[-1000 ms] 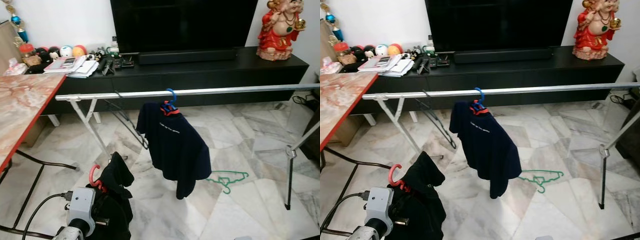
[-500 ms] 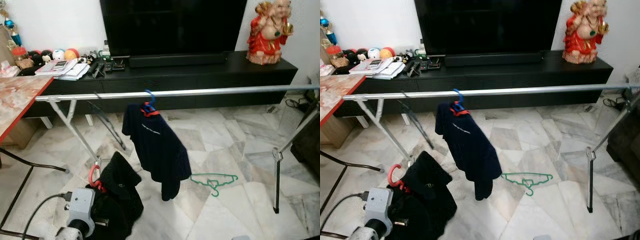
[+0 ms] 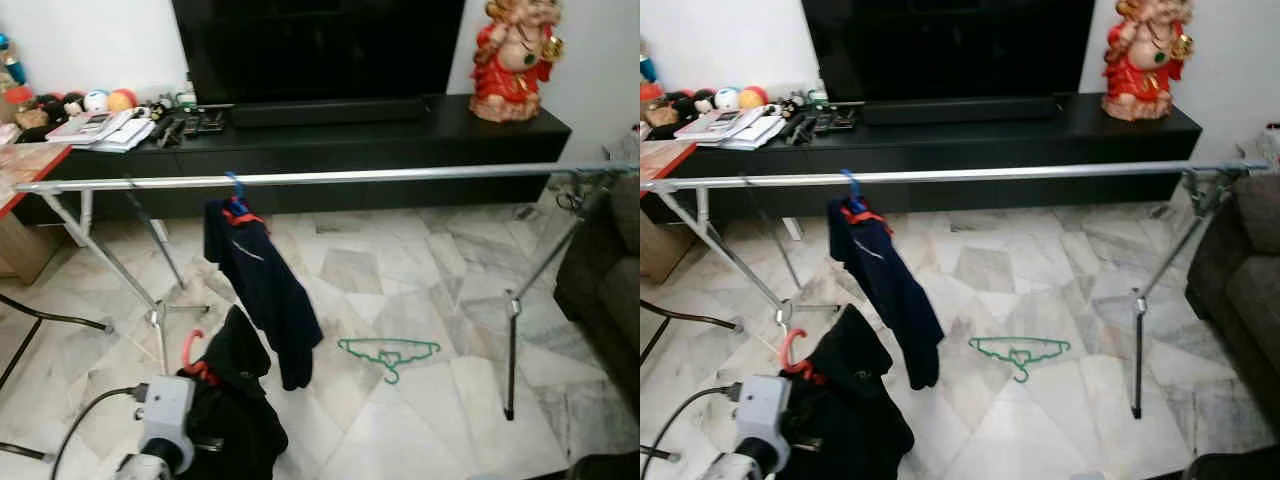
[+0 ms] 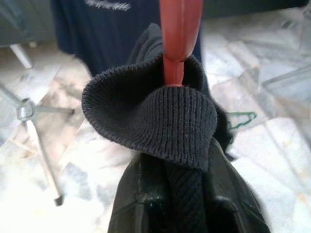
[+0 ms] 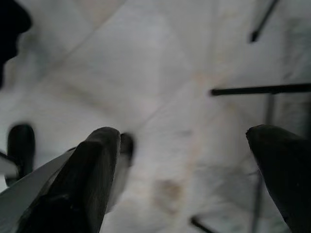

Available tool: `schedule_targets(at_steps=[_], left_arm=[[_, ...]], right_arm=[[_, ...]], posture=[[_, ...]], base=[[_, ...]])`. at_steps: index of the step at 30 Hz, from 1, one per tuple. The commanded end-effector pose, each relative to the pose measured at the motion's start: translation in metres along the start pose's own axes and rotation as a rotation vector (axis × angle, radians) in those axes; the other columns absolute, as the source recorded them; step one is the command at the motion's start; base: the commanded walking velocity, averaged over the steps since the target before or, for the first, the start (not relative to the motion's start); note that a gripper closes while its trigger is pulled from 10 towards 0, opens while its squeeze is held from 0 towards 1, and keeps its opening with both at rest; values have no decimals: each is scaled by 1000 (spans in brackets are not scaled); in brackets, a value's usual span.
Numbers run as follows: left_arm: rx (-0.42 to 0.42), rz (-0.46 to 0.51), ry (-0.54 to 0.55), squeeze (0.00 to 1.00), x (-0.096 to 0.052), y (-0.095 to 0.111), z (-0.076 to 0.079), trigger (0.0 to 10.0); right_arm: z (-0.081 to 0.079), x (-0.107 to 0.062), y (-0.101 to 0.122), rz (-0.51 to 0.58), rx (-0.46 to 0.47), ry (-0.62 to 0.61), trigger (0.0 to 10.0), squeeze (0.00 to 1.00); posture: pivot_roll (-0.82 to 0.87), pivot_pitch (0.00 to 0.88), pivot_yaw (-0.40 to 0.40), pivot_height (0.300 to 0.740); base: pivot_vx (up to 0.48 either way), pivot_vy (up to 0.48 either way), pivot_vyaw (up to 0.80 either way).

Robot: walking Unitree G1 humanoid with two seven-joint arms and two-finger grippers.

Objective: Hang hanger

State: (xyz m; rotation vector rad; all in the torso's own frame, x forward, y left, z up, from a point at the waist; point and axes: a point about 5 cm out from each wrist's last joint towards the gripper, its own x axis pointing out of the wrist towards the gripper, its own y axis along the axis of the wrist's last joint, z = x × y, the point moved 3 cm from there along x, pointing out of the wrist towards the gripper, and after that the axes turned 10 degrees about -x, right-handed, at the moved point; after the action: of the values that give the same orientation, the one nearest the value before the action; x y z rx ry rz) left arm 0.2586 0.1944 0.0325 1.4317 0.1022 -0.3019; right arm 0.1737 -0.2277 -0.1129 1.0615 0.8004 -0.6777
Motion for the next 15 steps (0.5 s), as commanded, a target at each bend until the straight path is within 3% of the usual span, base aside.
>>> schedule_targets(at_steps=[1, 7, 15], left_arm=[[22, 34, 19, 0, -2, 9, -8, 10000], [18, 35, 17, 0, -1, 9, -6, 10000], [-12, 21, -13, 0, -1, 6, -1, 10000]], right_arm=[[-8, 0, 1, 2, 2, 16, 10000, 0], [-7, 1, 1, 2, 2, 13, 10000, 0], [-7, 1, 2, 3, 2, 12, 10000, 0]], posture=[[13, 69, 31, 740], [11, 74, 31, 740], [12, 76, 32, 740]], base=[[0, -412, 0], [0, -385, 0], [0, 0, 0]])
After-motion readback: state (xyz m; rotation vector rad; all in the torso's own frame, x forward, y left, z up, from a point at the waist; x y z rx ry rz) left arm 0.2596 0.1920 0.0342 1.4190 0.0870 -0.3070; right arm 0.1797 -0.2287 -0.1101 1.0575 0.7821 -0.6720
